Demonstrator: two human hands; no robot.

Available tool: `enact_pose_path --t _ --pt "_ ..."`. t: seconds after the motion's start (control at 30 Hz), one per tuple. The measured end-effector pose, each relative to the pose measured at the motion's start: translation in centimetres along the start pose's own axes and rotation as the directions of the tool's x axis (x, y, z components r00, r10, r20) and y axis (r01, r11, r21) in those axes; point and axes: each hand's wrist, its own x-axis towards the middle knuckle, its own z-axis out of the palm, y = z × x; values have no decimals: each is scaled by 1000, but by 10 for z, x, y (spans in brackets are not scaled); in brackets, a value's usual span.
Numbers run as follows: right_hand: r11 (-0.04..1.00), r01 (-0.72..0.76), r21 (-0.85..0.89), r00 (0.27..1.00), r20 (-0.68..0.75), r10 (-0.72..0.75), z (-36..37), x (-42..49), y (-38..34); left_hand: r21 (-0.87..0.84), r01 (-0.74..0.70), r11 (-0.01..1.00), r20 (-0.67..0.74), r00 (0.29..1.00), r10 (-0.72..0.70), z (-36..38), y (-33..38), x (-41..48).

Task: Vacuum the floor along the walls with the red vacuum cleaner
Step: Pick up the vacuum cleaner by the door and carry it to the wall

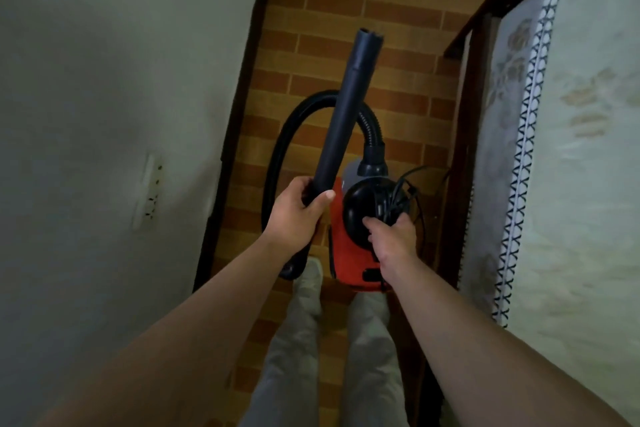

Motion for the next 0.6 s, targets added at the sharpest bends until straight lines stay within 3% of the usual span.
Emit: enact_pose_path --t 0.3,0.6 --pt "998 -63 23 995 -71 65 51 98 80 63 20 998 127 992 -28 51 -118 98" --pt "994 -53 93 996 -68 59 96 179 145 92 50 995 163 985 -64 93 -212 173"
